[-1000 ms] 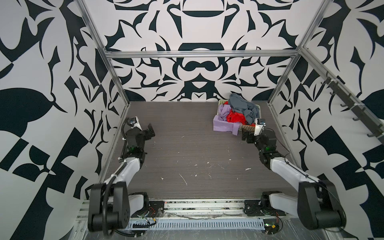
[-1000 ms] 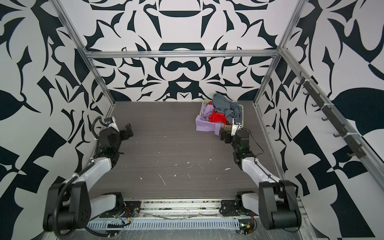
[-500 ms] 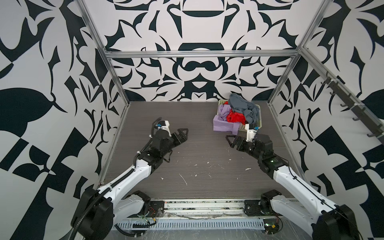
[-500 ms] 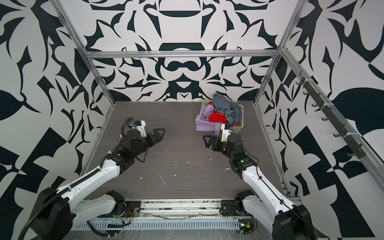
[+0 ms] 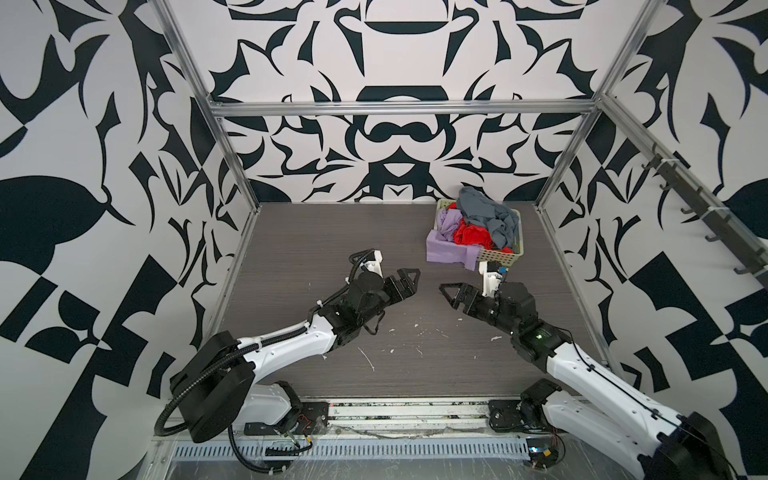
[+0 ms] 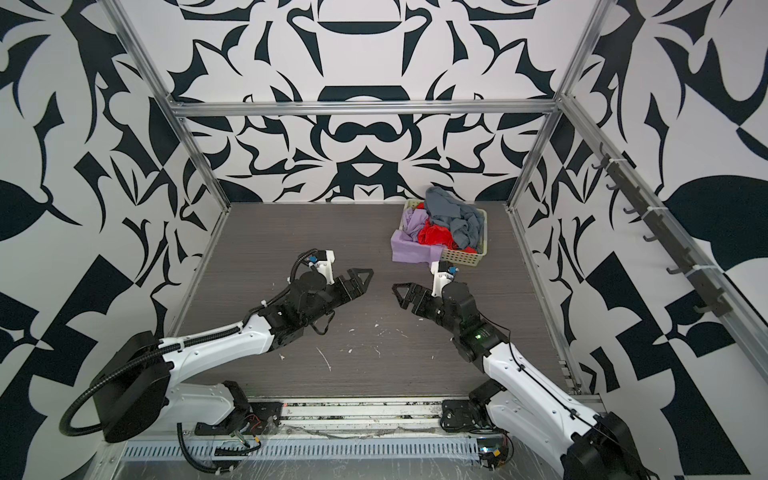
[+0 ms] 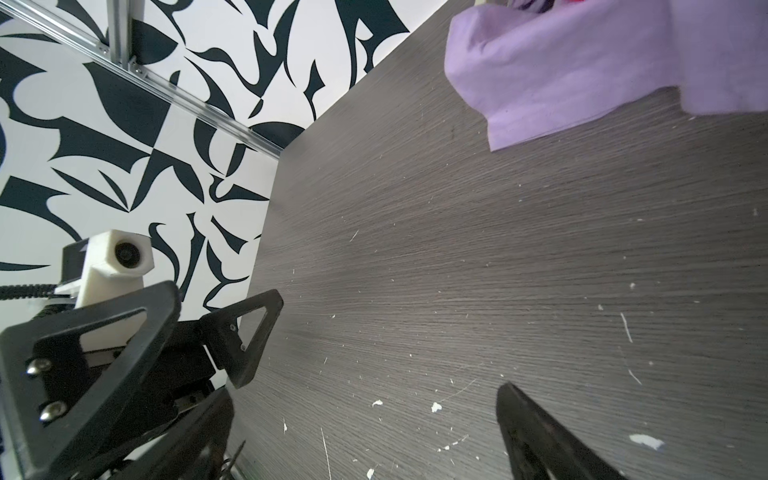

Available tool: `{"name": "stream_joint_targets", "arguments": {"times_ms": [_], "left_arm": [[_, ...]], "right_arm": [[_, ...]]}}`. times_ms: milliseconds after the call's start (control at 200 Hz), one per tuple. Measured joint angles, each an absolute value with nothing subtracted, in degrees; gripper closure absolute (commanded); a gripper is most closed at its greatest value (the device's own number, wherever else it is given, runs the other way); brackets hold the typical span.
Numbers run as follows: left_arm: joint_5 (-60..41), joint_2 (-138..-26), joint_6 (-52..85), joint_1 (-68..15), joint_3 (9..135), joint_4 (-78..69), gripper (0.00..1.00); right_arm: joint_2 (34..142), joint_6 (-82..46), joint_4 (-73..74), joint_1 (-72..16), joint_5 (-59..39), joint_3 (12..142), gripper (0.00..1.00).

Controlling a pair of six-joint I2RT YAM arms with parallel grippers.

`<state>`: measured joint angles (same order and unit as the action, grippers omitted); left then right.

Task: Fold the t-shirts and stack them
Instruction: 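Reach both grippers into the green basket and grasp the grey t-shirt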

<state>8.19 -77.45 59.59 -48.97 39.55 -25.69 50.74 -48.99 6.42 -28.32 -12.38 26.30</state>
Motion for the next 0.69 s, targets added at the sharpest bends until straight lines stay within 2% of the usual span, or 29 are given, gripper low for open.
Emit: {"name": "stream_joint_targets", "arguments": {"times_ms": [80, 190, 300, 520, 695], "left_arm": [[6.79, -78.85, 59.0, -48.21, 40.07, -27.29, 0.01], [8.47, -79.2, 55.22, -47.88, 44.23, -23.57, 0.01], [11.97, -79.81, 48.34, -47.72, 52.75, -16.69, 0.01], [14.74, -85.78, 34.15, -47.57, 67.96, -7.6, 0.01], [10.0, -94.65, 27.42, -46.92, 74.65, -5.37, 0.01]], "right_arm": [[53.82, -46.02, 2.44, -28.34, -8.78, 29.21, 0.0], [58.87, -39.09, -3.31, -27.55, 1.41, 36.45, 0.0], [64.93, -32.01, -6.15, -21.71, 7.88, 46.52, 0.01], [79.26, -24.12, -4.84, -5.76, 7.97, 62.46, 0.09], [90.39, -21.1, -3.18, -1.3, 4.69, 69.43, 0.14]]}}
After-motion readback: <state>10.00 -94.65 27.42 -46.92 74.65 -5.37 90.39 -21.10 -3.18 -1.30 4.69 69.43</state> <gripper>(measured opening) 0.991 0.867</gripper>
